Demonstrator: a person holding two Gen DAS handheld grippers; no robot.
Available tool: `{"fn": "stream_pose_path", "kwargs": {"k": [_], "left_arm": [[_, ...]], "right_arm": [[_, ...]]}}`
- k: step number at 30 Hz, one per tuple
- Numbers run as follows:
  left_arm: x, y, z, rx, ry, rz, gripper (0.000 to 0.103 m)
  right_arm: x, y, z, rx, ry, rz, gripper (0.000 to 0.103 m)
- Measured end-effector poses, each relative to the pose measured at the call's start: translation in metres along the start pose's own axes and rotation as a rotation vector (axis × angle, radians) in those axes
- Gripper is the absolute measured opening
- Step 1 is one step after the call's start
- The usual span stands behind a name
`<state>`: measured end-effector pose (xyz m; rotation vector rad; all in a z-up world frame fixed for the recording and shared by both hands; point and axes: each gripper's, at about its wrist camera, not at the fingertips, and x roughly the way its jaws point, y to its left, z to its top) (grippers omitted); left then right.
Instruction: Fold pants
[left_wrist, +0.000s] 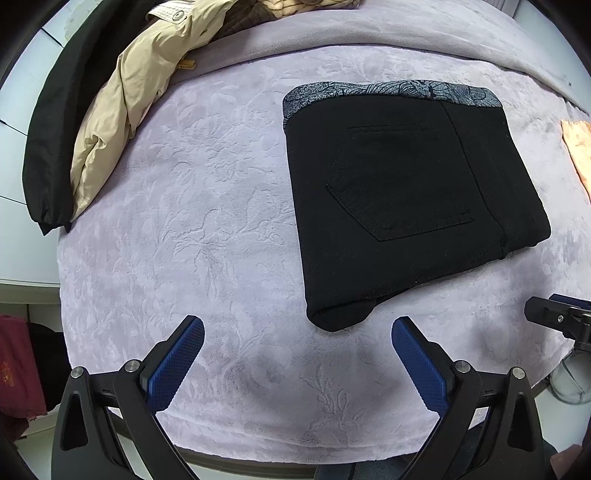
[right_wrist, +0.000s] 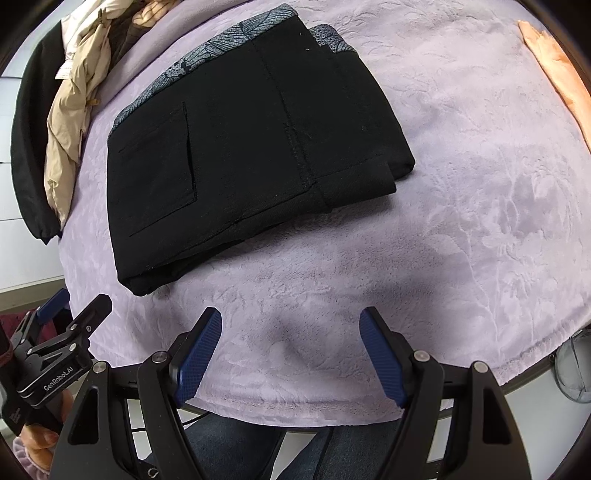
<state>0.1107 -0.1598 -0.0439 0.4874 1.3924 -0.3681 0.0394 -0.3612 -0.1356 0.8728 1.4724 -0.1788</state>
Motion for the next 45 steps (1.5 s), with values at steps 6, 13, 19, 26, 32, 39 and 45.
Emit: {"fn": "stream_pose_path", "kwargs": {"k": [6, 13, 19, 26, 32, 39, 45], "left_arm": [[-0.005, 0.004, 0.014, 0.002, -0.034, -0.019, 0.102], [-0.003, 0.016, 0.048, -0.066, -0.067, -0.041, 0.102], [0.022, 0.0, 0.076, -0.089, -0.072, -0.065, 0.102], [0.058, -0.009, 0.065, -0.112, 0.01, -0.081, 0.102], [0.057, -0.004, 0.064, -0.13, 0.019, -0.078, 0.102], [0.055, 0.007, 0.062, -0.146, 0.015, -0.094, 0.102], [0.059, 0.048, 0.076, -0.19, -0.017, -0.35, 0.102]], "right_arm": [[-0.011, -0.012, 0.016, 0.024, -0.054, 0.005, 0.08], [-0.033, -0.014, 0.055, -0.058, -0.143, 0.023, 0.064], [-0.019, 0.002, 0.092, -0.168, -0.123, 0.07, 0.034], [-0.01, -0.024, 0.094, -0.132, -0.112, 0.089, 0.043], [-0.023, -0.054, 0.092, -0.075, -0.124, 0.113, 0.072], [-0.019, -0.067, 0.101, -0.097, -0.115, 0.153, 0.079], [-0.01, -0.068, 0.112, -0.143, -0.096, 0.302, 0.086]]}}
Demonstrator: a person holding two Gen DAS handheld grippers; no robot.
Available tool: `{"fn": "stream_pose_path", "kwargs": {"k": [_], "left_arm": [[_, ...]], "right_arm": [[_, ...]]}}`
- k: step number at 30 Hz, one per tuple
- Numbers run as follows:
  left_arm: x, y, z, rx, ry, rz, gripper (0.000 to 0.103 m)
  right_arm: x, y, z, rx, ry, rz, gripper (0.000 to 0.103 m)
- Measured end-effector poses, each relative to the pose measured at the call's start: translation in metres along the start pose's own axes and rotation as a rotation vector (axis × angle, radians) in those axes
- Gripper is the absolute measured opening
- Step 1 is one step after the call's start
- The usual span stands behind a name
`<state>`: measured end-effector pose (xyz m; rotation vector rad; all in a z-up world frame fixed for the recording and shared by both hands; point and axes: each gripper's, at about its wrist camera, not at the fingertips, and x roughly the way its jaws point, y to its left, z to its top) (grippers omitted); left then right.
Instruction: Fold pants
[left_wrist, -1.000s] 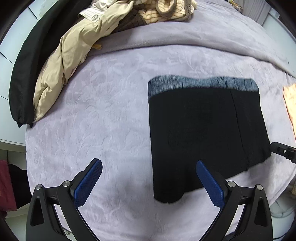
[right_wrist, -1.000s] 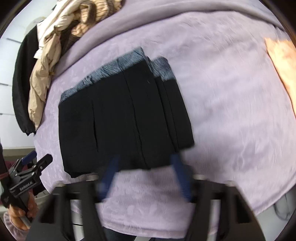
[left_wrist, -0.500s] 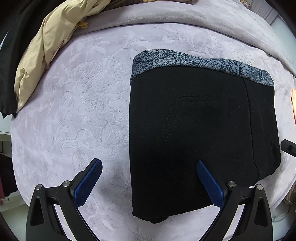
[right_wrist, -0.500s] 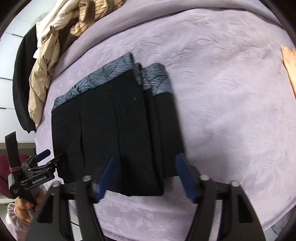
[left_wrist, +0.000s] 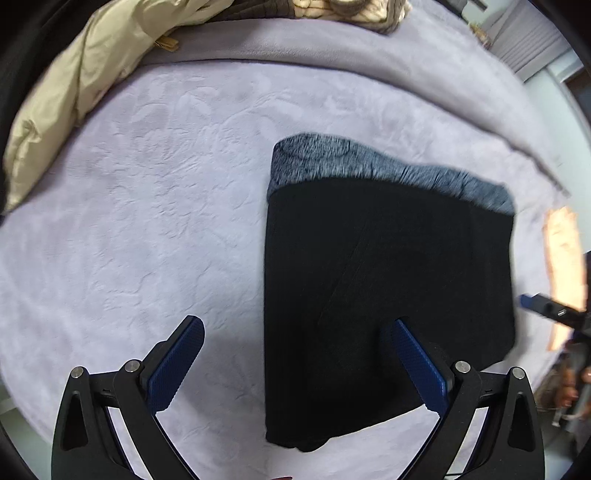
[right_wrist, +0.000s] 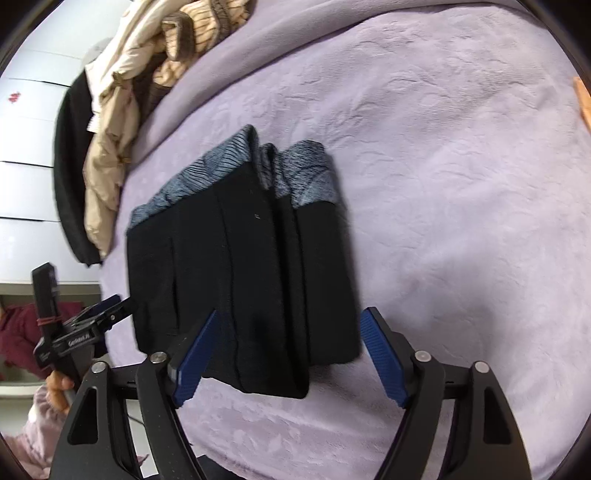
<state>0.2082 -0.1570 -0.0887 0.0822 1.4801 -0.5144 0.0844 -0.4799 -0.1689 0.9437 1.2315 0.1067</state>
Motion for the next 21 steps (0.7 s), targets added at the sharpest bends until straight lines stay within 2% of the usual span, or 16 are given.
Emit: {"fn": "stream_pose_path", "kwargs": {"k": [2, 3, 5, 8, 11, 13, 16, 18, 19, 21], "left_arm": [[0.007, 0.014, 0.009, -0.011, 0.022, -0.099, 0.102], [0.013, 0.02, 0.014, -0.014, 0.031, -0.125, 0.102], [0.024, 0.028, 0.017, -0.008, 0.051, -0.148, 0.102], [0.042, 0.036, 0.018, -0.019, 0.085, -0.218, 0.102], [0.049, 0.031, 0.015, 0.006, 0.08, -0.265, 0.102], [0.056, 0.023, 0.013, 0.029, 0.076, -0.25, 0.102], [0.058, 0.015, 0.008, 0.016, 0.059, -0.213, 0.103], [0.059, 0.016, 0.008, -0.02, 0.065, -0.194, 0.102], [0.06, 0.01, 0.008, -0.03, 0.054, -0.181, 0.096], [0.048, -0.003, 0.004, -0.002, 0.01, -0.176, 0.08]], "right_arm": [[0.005, -0.007, 0.006, -0.017, 0.009, 0.022, 0.086], [0.007, -0.012, 0.01, -0.019, 0.009, 0.035, 0.086], [0.013, -0.024, 0.015, -0.002, 0.016, 0.065, 0.087], [0.026, -0.04, 0.019, 0.028, 0.063, 0.156, 0.087], [0.041, -0.044, 0.019, 0.013, 0.106, 0.233, 0.087], [0.05, -0.039, 0.021, -0.007, 0.121, 0.288, 0.088], [0.067, -0.032, 0.026, -0.013, 0.148, 0.269, 0.088], [0.078, -0.028, 0.03, 0.043, 0.161, 0.222, 0.084], [0.078, -0.025, 0.03, 0.052, 0.159, 0.202, 0.081], [0.068, -0.013, 0.027, 0.041, 0.14, 0.201, 0.063]]}}
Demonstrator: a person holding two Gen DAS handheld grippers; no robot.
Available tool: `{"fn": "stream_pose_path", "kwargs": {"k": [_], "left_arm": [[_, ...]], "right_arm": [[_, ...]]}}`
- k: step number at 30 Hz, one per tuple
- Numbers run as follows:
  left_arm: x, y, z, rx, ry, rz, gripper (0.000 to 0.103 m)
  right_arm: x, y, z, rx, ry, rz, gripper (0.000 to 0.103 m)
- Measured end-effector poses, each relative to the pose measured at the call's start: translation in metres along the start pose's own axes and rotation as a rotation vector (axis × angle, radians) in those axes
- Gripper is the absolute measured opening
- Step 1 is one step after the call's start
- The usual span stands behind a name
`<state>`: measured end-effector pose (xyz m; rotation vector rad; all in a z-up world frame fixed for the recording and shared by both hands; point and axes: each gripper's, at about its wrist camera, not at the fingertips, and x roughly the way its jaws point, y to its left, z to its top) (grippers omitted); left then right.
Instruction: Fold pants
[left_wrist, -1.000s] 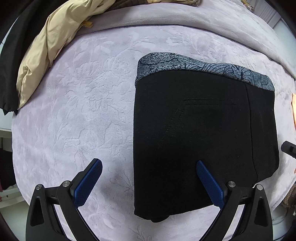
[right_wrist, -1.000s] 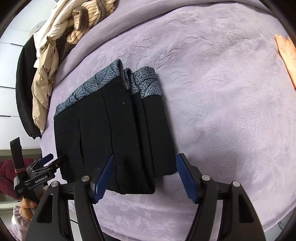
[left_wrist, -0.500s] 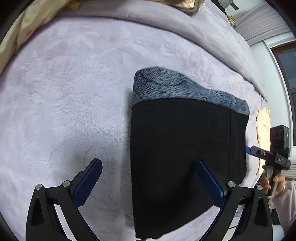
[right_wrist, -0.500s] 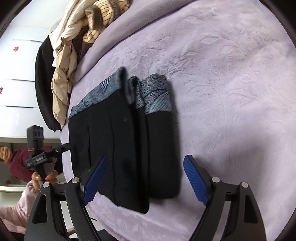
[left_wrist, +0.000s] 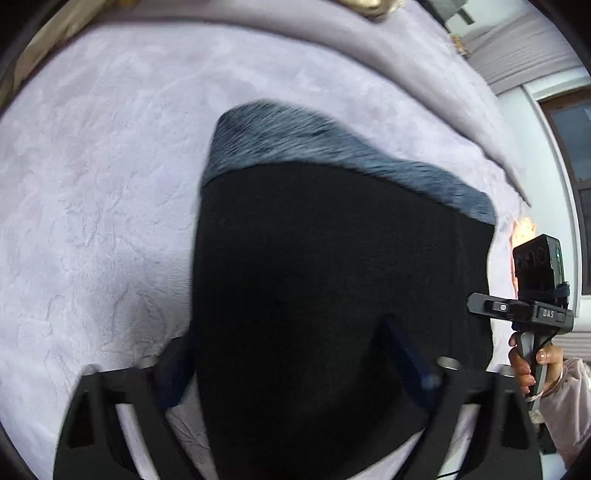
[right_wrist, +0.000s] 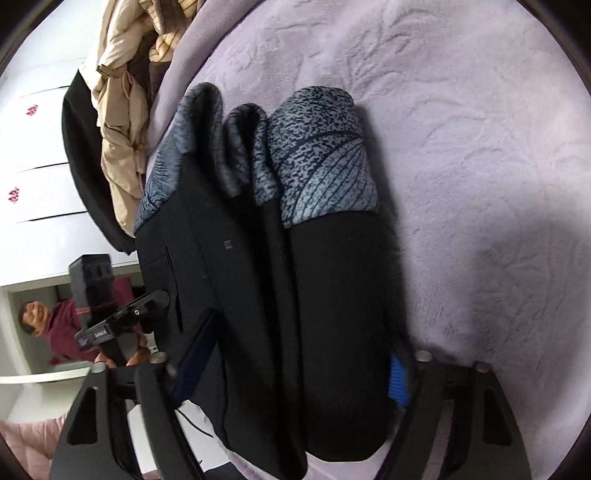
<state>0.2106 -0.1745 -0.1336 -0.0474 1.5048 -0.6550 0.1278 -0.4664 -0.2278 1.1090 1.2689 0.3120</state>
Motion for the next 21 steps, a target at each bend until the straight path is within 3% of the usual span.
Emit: {"fn": "stream_pose_path", "kwargs": {"k": [3, 7, 11, 13, 14, 16, 17, 18, 19, 21], "left_arm": [[-0.021, -0.018, -0.007, 0.069, -0.031, 0.007, 0.068], [-0.047, -0.031, -0.023, 0.09, -0.041, -0.002, 0.068], [-0.073, -0.023, -0.049, 0.045, -0.053, 0.011, 0.068], [-0.076, -0.011, -0.064, 0.017, -0.06, 0.064, 0.07], [-0.072, -0.006, -0.065, 0.01, -0.055, 0.086, 0.073], [-0.055, 0.008, -0.071, -0.007, -0.039, 0.205, 0.075], [-0.052, 0.018, -0.075, -0.006, -0.035, 0.236, 0.082], [-0.048, 0.024, -0.077, -0.021, -0.047, 0.254, 0.099], [-0.048, 0.025, -0.077, -0.03, -0.055, 0.264, 0.103], [-0.053, 0.021, -0.077, -0.028, -0.057, 0.294, 0.103]], "right_arm": [[-0.017, 0.017, -0.012, -0.013, -0.023, 0.042, 0.047], [-0.031, 0.037, -0.03, -0.01, -0.04, 0.112, 0.043], [-0.031, 0.053, -0.062, -0.014, -0.03, 0.166, 0.043], [-0.027, 0.051, -0.073, 0.003, -0.032, 0.165, 0.043], [-0.022, 0.048, -0.078, 0.01, -0.031, 0.145, 0.043], [-0.003, 0.038, -0.082, 0.037, -0.014, 0.011, 0.048], [0.007, 0.036, -0.083, 0.04, -0.001, -0.086, 0.057], [0.017, 0.037, -0.084, 0.025, 0.015, -0.199, 0.07], [0.019, 0.042, -0.086, -0.006, -0.003, -0.285, 0.073], [0.012, 0.055, -0.091, -0.034, -0.041, -0.356, 0.075]]}}
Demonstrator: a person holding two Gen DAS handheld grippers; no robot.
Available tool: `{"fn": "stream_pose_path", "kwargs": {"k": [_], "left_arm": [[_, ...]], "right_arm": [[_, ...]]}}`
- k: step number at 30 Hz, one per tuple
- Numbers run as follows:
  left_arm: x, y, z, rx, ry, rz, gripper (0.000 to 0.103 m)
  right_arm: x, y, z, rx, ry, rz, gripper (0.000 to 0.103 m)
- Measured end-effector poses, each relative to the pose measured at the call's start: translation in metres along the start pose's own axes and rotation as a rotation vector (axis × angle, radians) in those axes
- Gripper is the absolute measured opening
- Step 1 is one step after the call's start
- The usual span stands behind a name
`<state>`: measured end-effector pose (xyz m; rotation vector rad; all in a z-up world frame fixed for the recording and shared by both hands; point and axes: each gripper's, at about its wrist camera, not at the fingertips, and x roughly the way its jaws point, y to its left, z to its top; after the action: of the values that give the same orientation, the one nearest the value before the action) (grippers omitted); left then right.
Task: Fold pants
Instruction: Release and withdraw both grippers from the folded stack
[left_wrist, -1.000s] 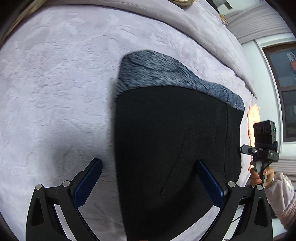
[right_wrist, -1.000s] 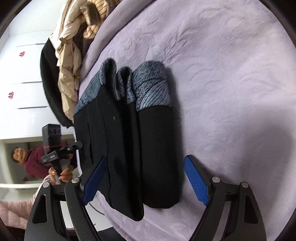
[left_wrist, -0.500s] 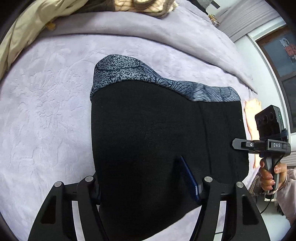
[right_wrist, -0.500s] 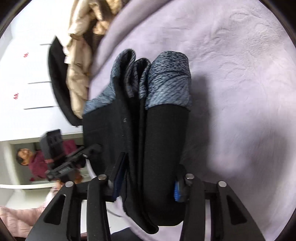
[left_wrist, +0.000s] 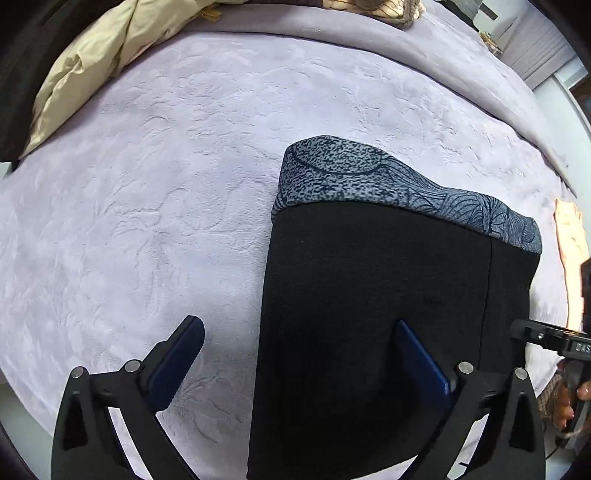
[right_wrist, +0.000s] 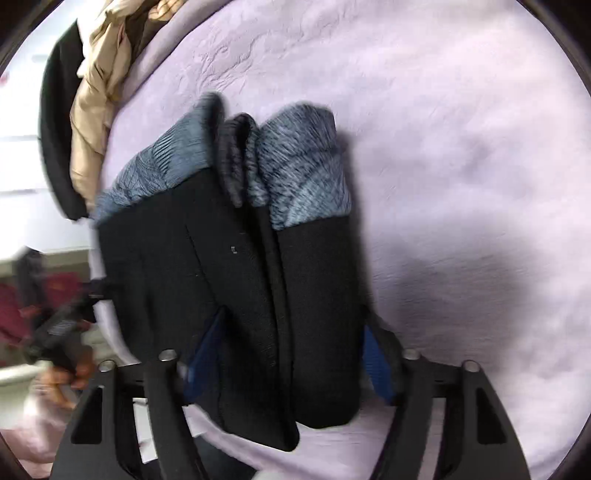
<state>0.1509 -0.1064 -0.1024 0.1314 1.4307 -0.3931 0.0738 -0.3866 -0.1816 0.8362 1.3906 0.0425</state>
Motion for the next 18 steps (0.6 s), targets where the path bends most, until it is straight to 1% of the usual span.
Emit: {"fn": "stream_pose_path", "kwargs": {"k": [1, 2, 3, 4, 6, 7, 8, 10, 11, 12, 13, 15, 17, 18], "left_arm": [[-0.004, -0.007, -0.001, 0.012, -0.008, 0.029, 0.103], [-0.011, -0.006, -0.003, 0.027, -0.016, 0.062, 0.103], [-0.016, -0.012, -0.004, 0.039, -0.019, 0.089, 0.103], [-0.022, -0.016, -0.006, 0.05, -0.021, 0.111, 0.103], [-0.038, -0.027, -0.01, 0.053, -0.034, 0.141, 0.103], [-0.047, -0.034, -0.013, 0.046, -0.038, 0.151, 0.103], [-0.052, -0.034, -0.016, 0.039, -0.038, 0.158, 0.103], [-0.061, -0.051, -0.028, 0.01, -0.036, 0.173, 0.103], [-0.067, -0.06, -0.035, -0.011, -0.044, 0.186, 0.103], [-0.068, -0.07, -0.037, -0.026, -0.055, 0.202, 0.103], [-0.067, -0.082, -0.037, -0.038, -0.064, 0.222, 0.103], [-0.075, -0.087, -0.041, -0.061, -0.078, 0.249, 0.103], [-0.074, -0.09, -0.048, -0.081, -0.072, 0.252, 0.103], [-0.075, -0.088, -0.051, -0.086, -0.063, 0.247, 0.103]], "right_arm": [[-0.006, 0.004, -0.002, -0.007, -0.016, -0.047, 0.076], [-0.014, 0.009, -0.005, -0.016, -0.033, -0.114, 0.077], [-0.02, 0.013, -0.008, -0.02, -0.039, -0.151, 0.077], [-0.026, 0.015, -0.01, -0.019, -0.046, -0.169, 0.077], [-0.04, 0.019, -0.018, -0.012, -0.071, -0.172, 0.082], [-0.045, 0.022, -0.02, -0.014, -0.081, -0.168, 0.083], [-0.052, 0.027, -0.024, -0.022, -0.095, -0.165, 0.085], [-0.058, 0.037, -0.028, -0.038, -0.105, -0.166, 0.09], [-0.06, 0.043, -0.03, -0.049, -0.106, -0.161, 0.094], [-0.061, 0.049, -0.029, -0.062, -0.101, -0.156, 0.101], [-0.061, 0.055, -0.03, -0.074, -0.095, -0.155, 0.103], [-0.064, 0.061, -0.032, -0.115, -0.087, -0.16, 0.103], [-0.068, 0.064, -0.039, -0.161, -0.085, -0.159, 0.103], [-0.069, 0.069, -0.041, -0.186, -0.084, -0.172, 0.103]]}}
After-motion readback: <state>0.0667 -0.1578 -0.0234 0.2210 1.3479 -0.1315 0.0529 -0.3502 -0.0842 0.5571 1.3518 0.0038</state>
